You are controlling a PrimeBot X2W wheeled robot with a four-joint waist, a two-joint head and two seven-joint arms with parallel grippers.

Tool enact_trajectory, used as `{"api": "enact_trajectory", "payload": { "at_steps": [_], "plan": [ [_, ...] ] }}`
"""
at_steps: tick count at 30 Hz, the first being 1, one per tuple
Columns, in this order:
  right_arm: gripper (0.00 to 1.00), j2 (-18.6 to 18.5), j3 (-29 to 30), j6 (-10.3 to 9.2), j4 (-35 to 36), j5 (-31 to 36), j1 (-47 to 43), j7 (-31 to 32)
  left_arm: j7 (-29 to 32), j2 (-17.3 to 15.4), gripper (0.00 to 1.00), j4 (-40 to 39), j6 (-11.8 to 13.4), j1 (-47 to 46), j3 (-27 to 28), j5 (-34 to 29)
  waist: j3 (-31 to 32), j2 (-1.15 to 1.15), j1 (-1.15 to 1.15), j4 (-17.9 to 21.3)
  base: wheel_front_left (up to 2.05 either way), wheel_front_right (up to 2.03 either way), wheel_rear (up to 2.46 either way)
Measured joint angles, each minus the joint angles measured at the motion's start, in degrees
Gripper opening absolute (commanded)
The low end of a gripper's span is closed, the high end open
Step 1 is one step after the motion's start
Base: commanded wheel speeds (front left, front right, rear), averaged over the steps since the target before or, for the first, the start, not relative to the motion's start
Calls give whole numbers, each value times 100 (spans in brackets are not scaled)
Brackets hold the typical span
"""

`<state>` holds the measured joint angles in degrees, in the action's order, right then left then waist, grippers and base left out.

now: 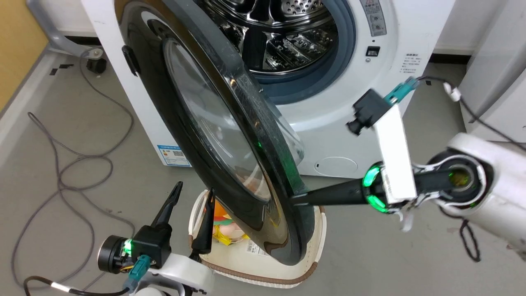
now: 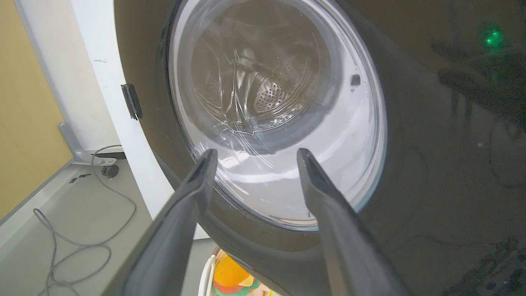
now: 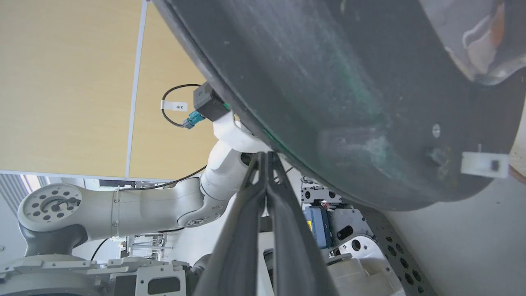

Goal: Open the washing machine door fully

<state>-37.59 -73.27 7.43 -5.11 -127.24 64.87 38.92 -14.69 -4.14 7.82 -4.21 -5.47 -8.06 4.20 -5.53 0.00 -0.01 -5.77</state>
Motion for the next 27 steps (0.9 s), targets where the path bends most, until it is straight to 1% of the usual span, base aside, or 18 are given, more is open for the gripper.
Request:
{"api": "enact_trajectory", "payload": {
  "at_steps": [3, 6, 9, 11, 12, 13, 14, 15, 19, 20, 25, 27],
  "plan": [
    [0, 82, 1, 0, 63, 14, -85, -99, 0, -1, 100, 36, 1, 21, -3, 0, 23, 0, 0, -24, 0, 0, 0],
    [0, 85, -1, -1, 180, -42, -217, -344, 0, -1, 100, 77, 2, 29, -2, 1, 43, 0, 0, -30, 0, 0, 0],
    [0, 15, 7, -1, 444, -85, -405, -742, 0, -1, 100, 97, 8, 74, 7, 1, 76, 0, 0, -13, 0, 0, 0],
    [0, -63, 135, -1, 691, -132, -648, -1138, 0, 1, 100, 111, 12, 110, 18, 2, 107, 0, 0, 13, 0, 0, 0],
    [7, -98, 245, -1, 799, -96, -784, -1397, 0, -1, 100, 118, 22, 119, 29, 2, 123, 0, 0, 32, 0, 0, 0],
    [33, -144, 361, -1, 918, -67, -944, -1630, 0, -1, 100, 127, 44, 136, 42, 2, 142, 0, 0, 56, 0, 0, 0],
    [76, -180, 482, 0, 1035, -24, -1120, -1876, 0, -2, 100, 131, 57, 157, 52, 2, 158, 0, 0, 83, 0, 0, 0],
    [100, -218, 594, -1, 1129, 43, -1314, -2137, 0, -3, 100, 144, 60, 180, 59, 2, 182, 0, 0, 104, 0, 0, 0],
    [100, -288, 1024, -1, 1435, 398, -2170, -3095, 0, -13, 100, 175, 76, 235, 80, 2, 266, 0, 0, 210, 0, 0, 0],
    [100, -288, 1340, -1, 1528, 664, -2845, -3799, 0, -12, 100, 181, 97, 252, 80, 2, 338, 0, 0, 275, 0, 0, 0],
    [100, -244, 1767, 0, 1393, 1044, -3915, -5009, 0, -16, 100, 226, 108, 330, 81, 11, 454, 0, 0, 338, 0, 0, 0],
    [100, -192, 1954, 0, 1157, 1149, -4319, -5272, 0, -19, 100, 241, 109, 350, 85, 12, 503, 0, 0, 350, 0, 0, 0]
  ]
}}
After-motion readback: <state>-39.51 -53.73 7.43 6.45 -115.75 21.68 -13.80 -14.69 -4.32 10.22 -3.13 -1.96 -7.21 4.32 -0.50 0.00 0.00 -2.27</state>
